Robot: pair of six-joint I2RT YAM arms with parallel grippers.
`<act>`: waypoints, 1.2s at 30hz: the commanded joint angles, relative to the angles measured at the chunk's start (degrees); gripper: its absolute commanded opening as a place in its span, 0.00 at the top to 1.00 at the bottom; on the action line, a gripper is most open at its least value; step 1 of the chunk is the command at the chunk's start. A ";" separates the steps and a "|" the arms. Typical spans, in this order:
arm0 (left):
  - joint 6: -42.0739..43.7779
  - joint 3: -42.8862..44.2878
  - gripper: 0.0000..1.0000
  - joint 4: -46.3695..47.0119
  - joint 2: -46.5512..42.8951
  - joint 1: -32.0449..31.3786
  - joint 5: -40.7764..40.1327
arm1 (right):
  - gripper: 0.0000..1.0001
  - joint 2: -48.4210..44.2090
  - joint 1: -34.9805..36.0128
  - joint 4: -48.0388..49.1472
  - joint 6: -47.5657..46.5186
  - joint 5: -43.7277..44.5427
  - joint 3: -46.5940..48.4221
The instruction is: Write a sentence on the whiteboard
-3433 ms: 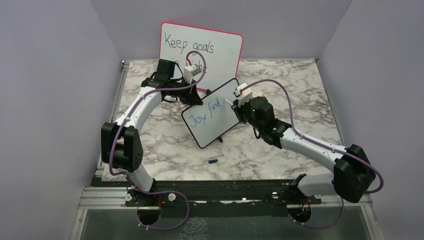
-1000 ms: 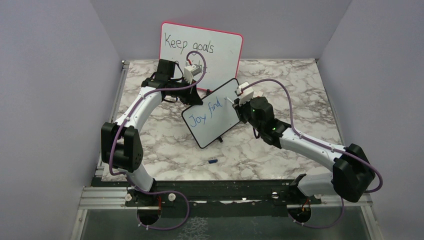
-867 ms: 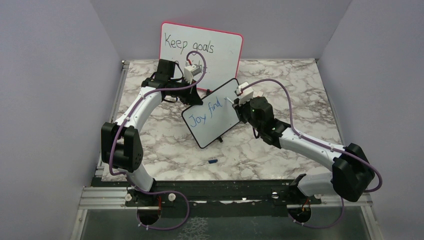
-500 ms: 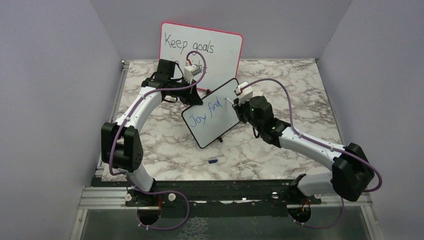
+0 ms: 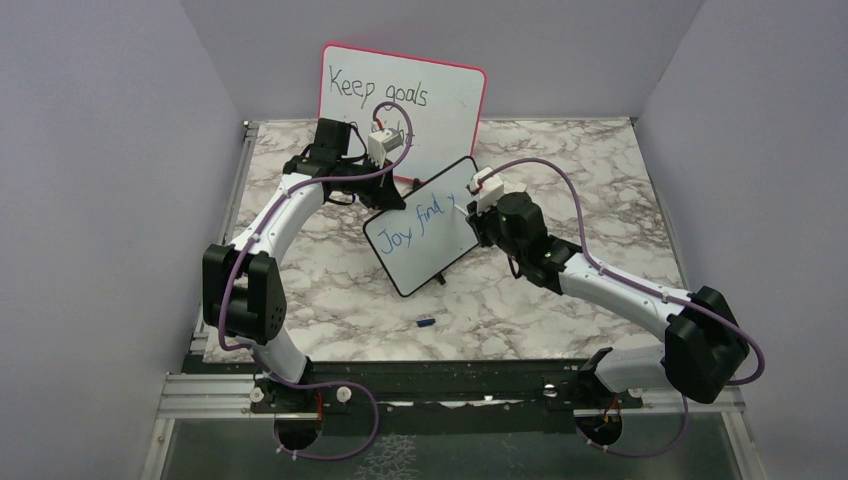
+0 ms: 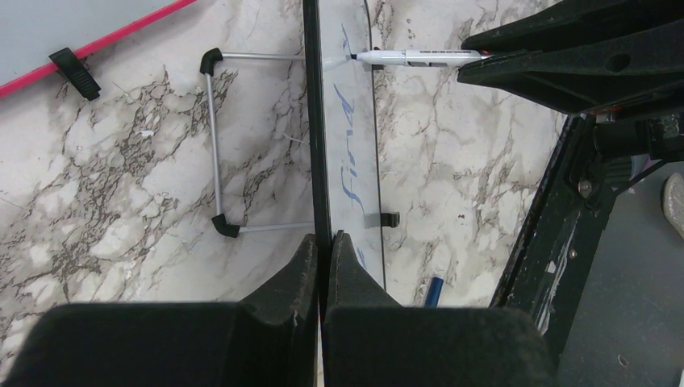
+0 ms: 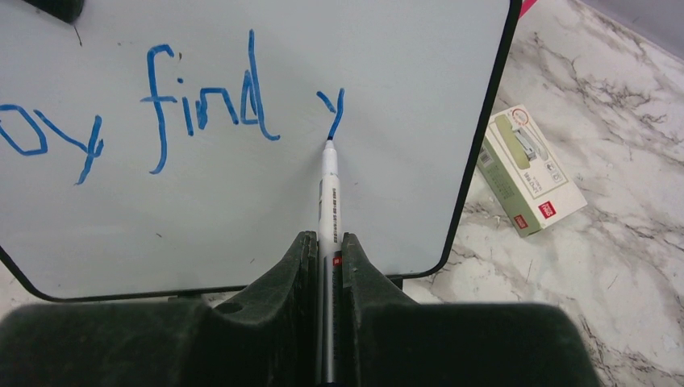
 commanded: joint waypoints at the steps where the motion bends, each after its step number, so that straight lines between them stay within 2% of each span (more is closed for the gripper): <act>1: 2.95 -1.90 1.00 -3.19 1.68 -1.12 -3.08 | 1.00 0.46 -0.19 -6.03 -0.05 -3.77 1.37; 7: 2.91 -1.89 1.00 -3.23 1.86 -1.12 -3.12 | 0.99 -0.29 -0.19 -6.59 0.01 -5.28 1.78; 20: 2.86 -2.03 1.00 -3.28 1.80 -1.12 -3.12 | 0.99 -3.58 -1.33 2.00 1.40 3.67 0.43; 36: 2.87 -1.99 1.00 -3.16 1.94 -1.12 -2.95 | 0.99 -0.06 -2.47 5.88 1.94 0.02 1.26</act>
